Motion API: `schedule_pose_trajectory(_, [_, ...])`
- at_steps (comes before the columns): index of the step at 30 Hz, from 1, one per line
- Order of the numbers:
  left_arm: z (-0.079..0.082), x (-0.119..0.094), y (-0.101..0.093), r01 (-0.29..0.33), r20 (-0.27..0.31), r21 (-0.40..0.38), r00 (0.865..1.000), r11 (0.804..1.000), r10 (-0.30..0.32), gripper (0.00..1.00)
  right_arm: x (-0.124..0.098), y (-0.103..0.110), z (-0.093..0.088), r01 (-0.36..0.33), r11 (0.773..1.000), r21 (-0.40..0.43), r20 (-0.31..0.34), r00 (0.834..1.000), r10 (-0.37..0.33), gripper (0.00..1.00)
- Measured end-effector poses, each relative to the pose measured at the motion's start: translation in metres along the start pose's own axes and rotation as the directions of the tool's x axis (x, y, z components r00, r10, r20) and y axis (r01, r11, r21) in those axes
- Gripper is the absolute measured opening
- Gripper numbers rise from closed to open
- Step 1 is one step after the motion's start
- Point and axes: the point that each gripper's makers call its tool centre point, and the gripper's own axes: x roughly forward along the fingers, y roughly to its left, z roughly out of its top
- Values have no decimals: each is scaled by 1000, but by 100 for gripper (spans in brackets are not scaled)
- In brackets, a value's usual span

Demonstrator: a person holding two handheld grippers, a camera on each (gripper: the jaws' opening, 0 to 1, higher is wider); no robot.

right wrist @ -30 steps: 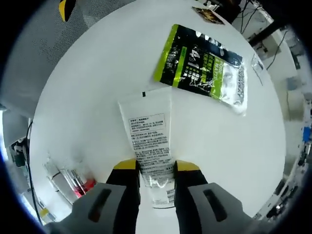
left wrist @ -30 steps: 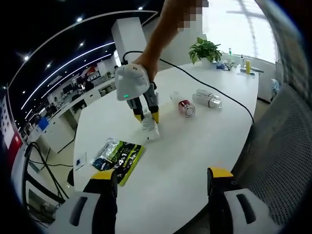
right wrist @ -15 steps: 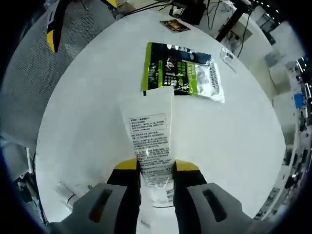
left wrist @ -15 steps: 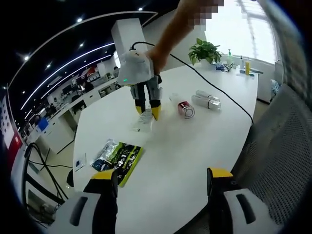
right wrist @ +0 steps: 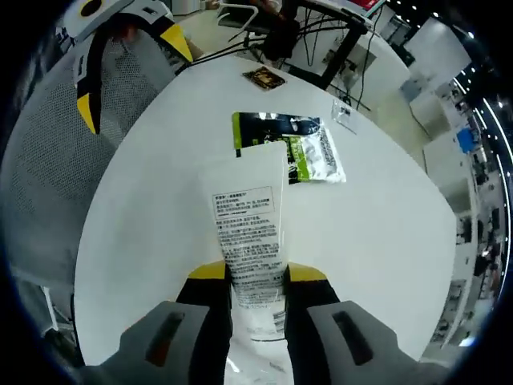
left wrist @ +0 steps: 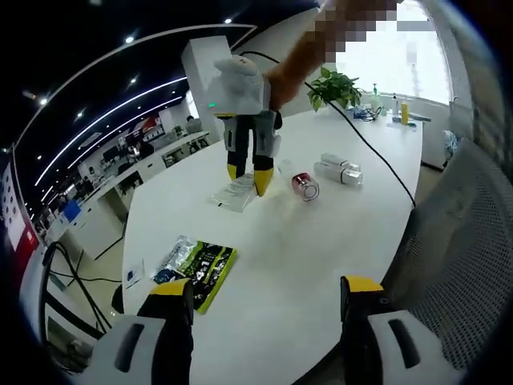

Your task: Arrange the skincare products in the storage area until every visible bottle or jar stands upright without overlapping.

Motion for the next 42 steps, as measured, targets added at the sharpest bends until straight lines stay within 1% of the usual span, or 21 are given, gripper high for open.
schedule_pose_trajectory(2, [1, 0, -1, 3, 5, 2, 1000, 1000, -3, 77, -4, 3, 4, 20, 999, 26, 21, 1000, -21, 21])
schedule_pose_trajectory(4, [1, 0, -1, 4, 7, 4, 1000, 1000, -4, 77, -10, 5, 10, 61, 996, 67, 60, 996, -65, 21])
schedule_pose_trajectory(6, [2, -1, -1, 3, 11, 3, 1000, 1000, -3, 77, -18, 11, 20, 85, 989, 123, 100, 990, -98, 21])
schedule_pose_trajectory(9, [3, -1, -2, 9, 13, 8, 1000, 1000, -9, 77, -27, 16, 25, 111, 975, 192, 132, 982, -138, 21])
schedule_pose_trajectory(12, [3, -1, -3, 13, 14, 10, 1000, 1000, -13, 77, -35, 23, 28, 114, 950, 291, 174, 970, -170, 21])
schedule_pose_trajectory(15, [4, -1, -5, 20, 17, 14, 1000, 1000, -20, 77, -46, 35, 31, 122, 910, 395, 206, 954, -217, 21])
schedule_pose_trajectory(17, [4, -1, -5, 20, 20, 17, 1000, 1000, -20, 77, -49, 44, 33, 117, 889, 442, 223, 946, -236, 21])
schedule_pose_trajectory(19, [6, -2, -4, 17, 26, 13, 1000, 1000, -17, 77, -50, 50, 31, 113, 872, 475, 233, 940, -249, 21])
schedule_pose_trajectory(21, [6, -2, -3, 14, 28, 11, 1000, 1000, -14, 77, -51, 56, 33, 104, 850, 517, 240, 935, -261, 21])
schedule_pose_trajectory(22, [6, -2, -3, 12, 29, 10, 999, 1000, -12, 77, -52, 60, 37, 96, 831, 547, 255, 927, -275, 21])
schedule_pose_trajectory(24, [7, -2, -2, 9, 34, 6, 999, 1000, -10, 77, -53, 63, 40, 74, 806, 588, 285, 913, -292, 21])
schedule_pose_trajectory(25, [8, -2, -2, 7, 36, 4, 999, 1000, -7, 77, -53, 63, 41, 75, 804, 589, 287, 911, -295, 21])
schedule_pose_trajectory(27, [9, -3, -1, 0, 43, 2, 999, 1000, -1, 77, -54, 67, 47, 59, 786, 615, 305, 902, -306, 21])
schedule_pose_trajectory(28, [9, -3, 0, -1, 42, -2, 999, 1000, 1, 77, -54, 69, 51, 50, 776, 629, 320, 893, -317, 21])
schedule_pose_trajectory(30, [8, -3, 0, -2, 40, -1, 999, 1000, 2, 77, -57, 70, 58, 39, 765, 643, 339, 881, -330, 21])
schedule_pose_trajectory(33, [9, -3, -1, -1, 44, 0, 999, 1000, 1, 77, -63, 72, 69, 17, 739, 673, 374, 854, -361, 21])
schedule_pose_trajectory(36, [8, -3, -1, 3, 35, 0, 999, 1000, -3, 77, -72, 75, 77, -16, 708, 706, 411, 823, -391, 22])
schedule_pose_trajectory(38, [6, -2, -2, 7, 27, 4, 1000, 1000, -7, 77, -76, 78, 79, -40, 693, 720, 429, 810, -400, 22])
schedule_pose_trajectory(39, [5, -2, -2, 9, 24, 2, 1000, 1000, -9, 77, -78, 80, 80, -58, 675, 736, 439, 799, -410, 22])
schedule_pose_trajectory(41, [5, -2, -1, 5, 21, -1, 1000, 1000, -5, 77, -79, 84, 79, -82, 659, 748, 448, 794, -410, 22])
schedule_pose_trajectory(42, [5, -2, 0, 2, 22, -2, 1000, 1000, -2, 77, -81, 85, 79, -102, 648, 755, 463, 783, -416, 22])
